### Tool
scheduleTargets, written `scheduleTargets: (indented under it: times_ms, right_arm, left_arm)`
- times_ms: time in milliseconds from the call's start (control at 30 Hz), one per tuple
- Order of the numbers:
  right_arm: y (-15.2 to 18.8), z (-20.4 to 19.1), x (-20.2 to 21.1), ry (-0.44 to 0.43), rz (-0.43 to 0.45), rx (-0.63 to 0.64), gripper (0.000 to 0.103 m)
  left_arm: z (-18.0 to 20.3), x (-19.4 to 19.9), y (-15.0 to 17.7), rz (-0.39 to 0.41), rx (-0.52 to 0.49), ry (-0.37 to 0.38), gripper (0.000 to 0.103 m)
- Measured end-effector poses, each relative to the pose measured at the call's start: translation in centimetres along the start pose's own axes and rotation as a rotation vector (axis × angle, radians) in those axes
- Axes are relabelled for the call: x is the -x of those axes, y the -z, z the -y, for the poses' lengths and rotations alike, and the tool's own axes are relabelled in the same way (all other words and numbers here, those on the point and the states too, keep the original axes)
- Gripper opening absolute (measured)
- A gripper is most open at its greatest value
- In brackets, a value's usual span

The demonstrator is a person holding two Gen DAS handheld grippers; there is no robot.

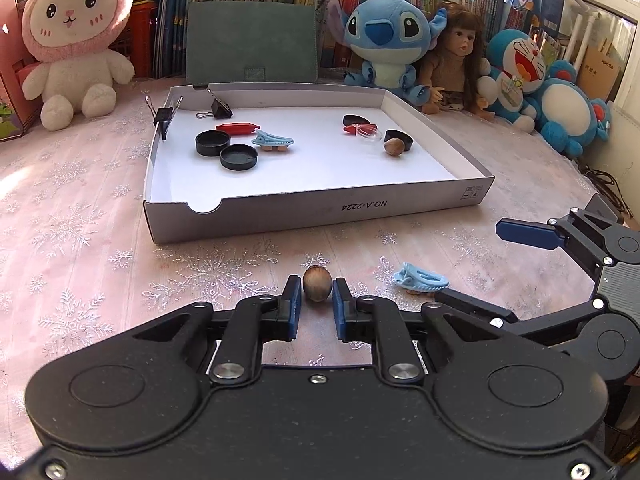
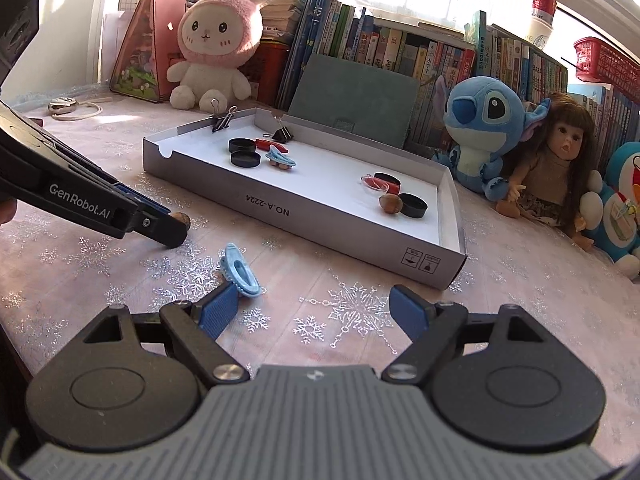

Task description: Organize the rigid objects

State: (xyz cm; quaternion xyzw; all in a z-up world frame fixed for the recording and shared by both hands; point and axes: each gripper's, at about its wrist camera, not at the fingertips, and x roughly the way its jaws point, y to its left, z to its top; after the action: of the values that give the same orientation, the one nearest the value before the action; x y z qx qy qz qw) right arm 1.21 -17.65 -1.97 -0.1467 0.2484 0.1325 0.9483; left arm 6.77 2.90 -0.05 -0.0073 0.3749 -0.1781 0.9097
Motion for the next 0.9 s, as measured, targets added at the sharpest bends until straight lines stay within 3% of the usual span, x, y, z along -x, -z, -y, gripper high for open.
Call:
scheduleTargets:
  times_ms: [300,467,567,633,900]
  right_arm:
    - [-0.2,2.3,-0.7,0.061,-0.037,-0.109,0.09]
    - [0.2,2.2,0.1,-0.018,-0.001,-0.18,0.089]
    - [0.2,1.3,0.6,-0.051,0.028,-0.215,0.089]
    - [0.2,0.5,0.9,-0.06,0.044,-0.235,0.088]
    - [-0.2,-2.3,-0.1,-0.034,0.061,-0.296,0.075]
  left_arm:
    - [-1.0,0.7,0.4,0.012,-0.003,-0.027,0.017]
    - [-1.5,0.8,0.4,0.023,0.01,-0.055,0.018]
    - [-1.7,0.9,0.5,0.031,0.017,-0.078,0.026]
    - [-1.9,1.1,0.7,0.039,0.03,-0.087,0.038]
    - [-2.3,1.9,1.4,0.068,0.031,-0.083,0.046]
